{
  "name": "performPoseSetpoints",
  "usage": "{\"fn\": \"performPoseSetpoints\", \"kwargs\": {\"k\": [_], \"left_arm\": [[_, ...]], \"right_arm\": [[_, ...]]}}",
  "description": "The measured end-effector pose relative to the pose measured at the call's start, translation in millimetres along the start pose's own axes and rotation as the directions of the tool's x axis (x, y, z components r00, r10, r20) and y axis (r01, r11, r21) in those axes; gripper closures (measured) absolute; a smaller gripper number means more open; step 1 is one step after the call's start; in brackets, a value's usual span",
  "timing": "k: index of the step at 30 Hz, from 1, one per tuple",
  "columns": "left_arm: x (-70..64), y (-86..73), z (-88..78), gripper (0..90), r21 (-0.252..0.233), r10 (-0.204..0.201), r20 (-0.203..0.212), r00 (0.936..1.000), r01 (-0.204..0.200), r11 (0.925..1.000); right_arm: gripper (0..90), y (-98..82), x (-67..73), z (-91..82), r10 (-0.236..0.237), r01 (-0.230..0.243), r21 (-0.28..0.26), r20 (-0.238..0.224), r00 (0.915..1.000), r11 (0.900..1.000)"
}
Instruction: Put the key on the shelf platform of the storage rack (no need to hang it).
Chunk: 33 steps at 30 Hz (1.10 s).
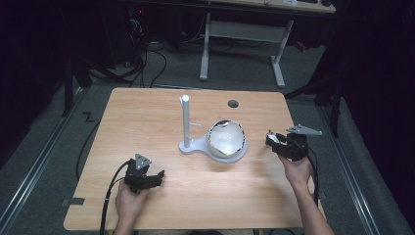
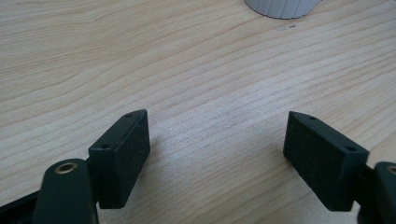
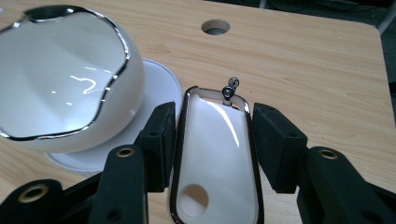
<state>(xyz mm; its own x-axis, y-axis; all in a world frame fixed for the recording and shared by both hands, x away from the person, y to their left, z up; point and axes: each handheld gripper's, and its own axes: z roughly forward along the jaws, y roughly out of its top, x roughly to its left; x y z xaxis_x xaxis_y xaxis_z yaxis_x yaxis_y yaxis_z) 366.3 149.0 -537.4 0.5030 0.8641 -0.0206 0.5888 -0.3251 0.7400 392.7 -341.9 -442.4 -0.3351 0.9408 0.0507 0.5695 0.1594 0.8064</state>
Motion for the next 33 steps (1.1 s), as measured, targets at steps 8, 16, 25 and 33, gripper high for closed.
{"fn": "performPoseSetpoints", "kwargs": {"k": [8, 16, 25, 33], "left_arm": [[0.0, 0.0, 0.0, 23.1, 0.001, 0.001, -0.001, 1.0, -0.001, 1.0], [-0.2, 0.0, 0.0, 23.1, 0.0, 0.001, -0.001, 1.0, -0.001, 1.0], [-0.1, 0.0, 0.0, 23.1, 0.001, 0.002, -0.001, 1.0, -0.002, 1.0], [-0.1, 0.0, 0.0, 23.1, 0.0, 0.001, -0.001, 1.0, -0.001, 1.0]], "right_arm": [[51.9, 1.6, 5.1, -12.9, 0.004, -0.006, -0.031, -0.045, 0.999, 1.0], [51.9, 5.9, 12.5, -29.4, -0.016, 0.01, -0.066, -0.086, 0.9962, 0.998], [51.9, 17.1, 22.7, -44.2, -0.017, -0.002, -0.107, -0.173, 0.9848, 0.994], [51.9, 32.1, 37.8, -49.3, -0.057, 0.031, -0.12, -0.218, 0.9743, 0.992]]}}
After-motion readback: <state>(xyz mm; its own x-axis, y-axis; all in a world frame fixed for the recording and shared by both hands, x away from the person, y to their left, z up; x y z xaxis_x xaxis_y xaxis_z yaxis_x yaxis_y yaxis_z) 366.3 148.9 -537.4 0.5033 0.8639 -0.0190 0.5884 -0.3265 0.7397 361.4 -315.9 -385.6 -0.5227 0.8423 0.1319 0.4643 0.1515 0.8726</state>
